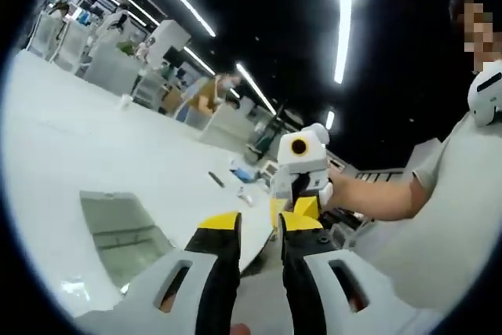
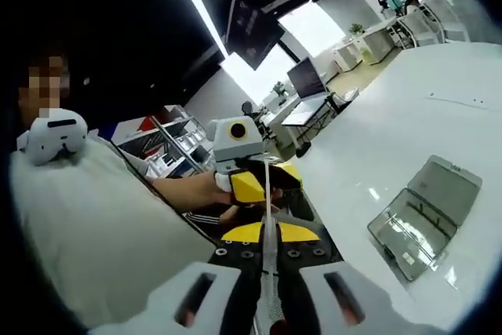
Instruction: Insert the divider into the dual guide fixture by aligning both edges with the guide slots and pushing it downward to the bottom, including one-sided entry, uneven engagement, binding, and posture correction.
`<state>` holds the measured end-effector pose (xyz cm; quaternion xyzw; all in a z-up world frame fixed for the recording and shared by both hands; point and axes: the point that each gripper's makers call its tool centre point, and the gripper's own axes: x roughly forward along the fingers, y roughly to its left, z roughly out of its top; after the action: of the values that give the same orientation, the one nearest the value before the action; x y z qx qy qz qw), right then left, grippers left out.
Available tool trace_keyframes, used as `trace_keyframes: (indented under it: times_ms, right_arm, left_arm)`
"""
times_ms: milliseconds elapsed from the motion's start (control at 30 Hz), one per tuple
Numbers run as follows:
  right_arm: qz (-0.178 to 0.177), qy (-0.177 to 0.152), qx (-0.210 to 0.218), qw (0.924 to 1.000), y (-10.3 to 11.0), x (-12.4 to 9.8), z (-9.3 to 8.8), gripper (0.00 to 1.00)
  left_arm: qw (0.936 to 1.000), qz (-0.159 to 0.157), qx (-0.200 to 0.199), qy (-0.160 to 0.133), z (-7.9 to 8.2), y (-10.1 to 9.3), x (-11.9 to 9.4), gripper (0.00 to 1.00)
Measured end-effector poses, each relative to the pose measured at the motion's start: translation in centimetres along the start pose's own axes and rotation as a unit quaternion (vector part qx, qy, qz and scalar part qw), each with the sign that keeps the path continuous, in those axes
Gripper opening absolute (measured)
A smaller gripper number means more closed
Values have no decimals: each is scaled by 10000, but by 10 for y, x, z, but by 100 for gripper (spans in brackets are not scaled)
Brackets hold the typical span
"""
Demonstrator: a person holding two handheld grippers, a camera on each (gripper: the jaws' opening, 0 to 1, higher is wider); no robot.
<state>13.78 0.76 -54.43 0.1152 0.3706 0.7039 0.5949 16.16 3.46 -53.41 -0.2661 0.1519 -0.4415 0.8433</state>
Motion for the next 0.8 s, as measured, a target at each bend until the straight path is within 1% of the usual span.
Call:
trace_keyframes:
  times_ms: [33, 100, 200, 300, 400, 433, 533, 633, 800]
  right_arm:
    - [-88, 63, 63, 9999, -4, 0, -2, 0]
    - [-167, 114, 31, 9998, -8, 1, -5, 0]
    - [-324, 179, 149, 9992, -18, 2, -8, 1]
    - [-515, 258, 166, 9982, -28, 2, -11, 1]
    - [-757, 255, 332, 9962, -42, 1, -13, 1]
    - [-855, 265, 377, 9953, -47, 0, -13, 1]
    - [-1185, 367, 477, 9911, -62, -2, -17, 1]
    - [-1485, 488, 602, 9859, -76, -5, -21, 1]
    - [-1806, 502, 746, 9794, -94, -8, -21, 1]
  left_arm:
    - [10000, 61, 18, 14, -1, 3, -1, 17]
    - [9996, 237, 142, 33, -2, 9, -4, 18]
    - [9979, 498, 408, 107, -5, 17, -8, 20]
    - [9973, 556, 450, 155, -8, 20, -9, 21]
    - [9948, 758, 636, 226, -13, 27, -13, 21]
    - [9934, 837, 739, 272, -15, 29, -15, 21]
    - [9923, 899, 770, 362, -21, 32, -16, 21]
    - [9896, 1027, 915, 423, -24, 37, -20, 22]
    - [9860, 1195, 1042, 518, -29, 45, -24, 23]
